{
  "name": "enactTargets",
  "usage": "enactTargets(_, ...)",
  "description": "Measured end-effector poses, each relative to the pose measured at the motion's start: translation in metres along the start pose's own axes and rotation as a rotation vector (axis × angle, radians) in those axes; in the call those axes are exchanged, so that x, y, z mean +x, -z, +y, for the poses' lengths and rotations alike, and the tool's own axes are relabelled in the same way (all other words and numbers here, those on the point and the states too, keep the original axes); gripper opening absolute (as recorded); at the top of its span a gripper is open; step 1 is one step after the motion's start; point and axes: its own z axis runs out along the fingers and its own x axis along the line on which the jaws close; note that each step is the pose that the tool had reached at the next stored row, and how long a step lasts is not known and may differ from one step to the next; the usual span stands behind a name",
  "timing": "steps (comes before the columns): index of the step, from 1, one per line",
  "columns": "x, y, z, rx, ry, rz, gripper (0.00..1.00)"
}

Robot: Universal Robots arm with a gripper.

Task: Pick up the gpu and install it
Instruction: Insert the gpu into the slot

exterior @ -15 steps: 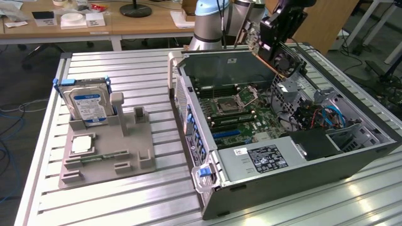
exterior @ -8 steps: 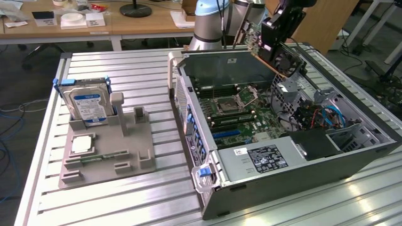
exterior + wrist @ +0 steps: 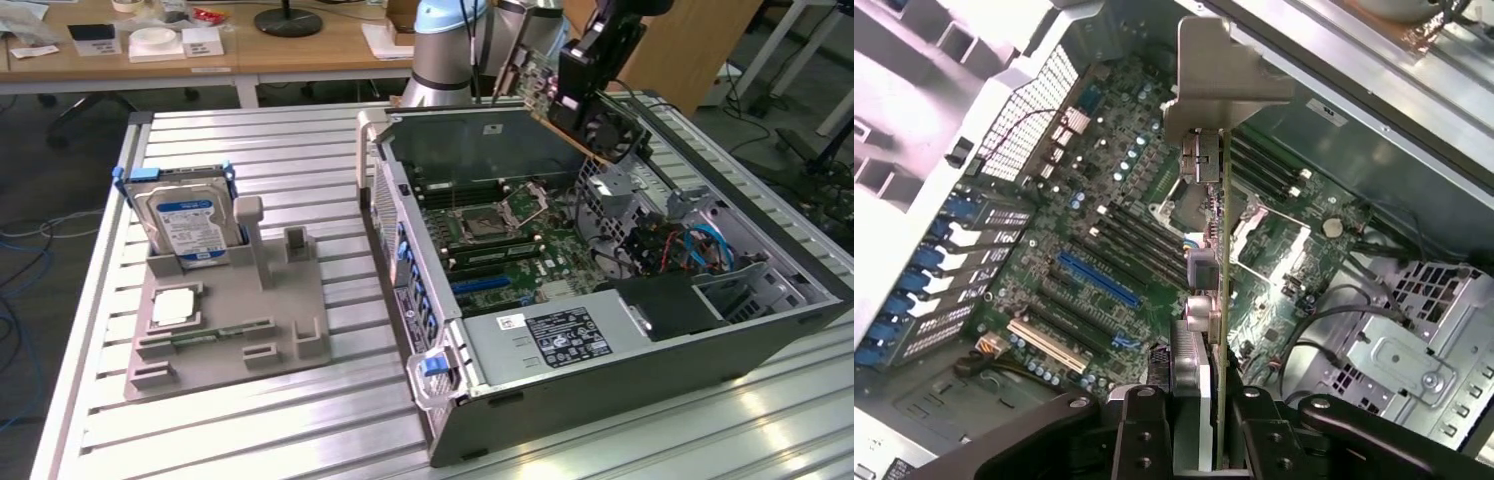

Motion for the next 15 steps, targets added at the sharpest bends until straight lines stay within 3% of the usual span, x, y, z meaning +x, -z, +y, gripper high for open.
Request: enactTargets(15,0.0008,0.0000,-0.0014,-0.0003,0.128,0.0061,0.28)
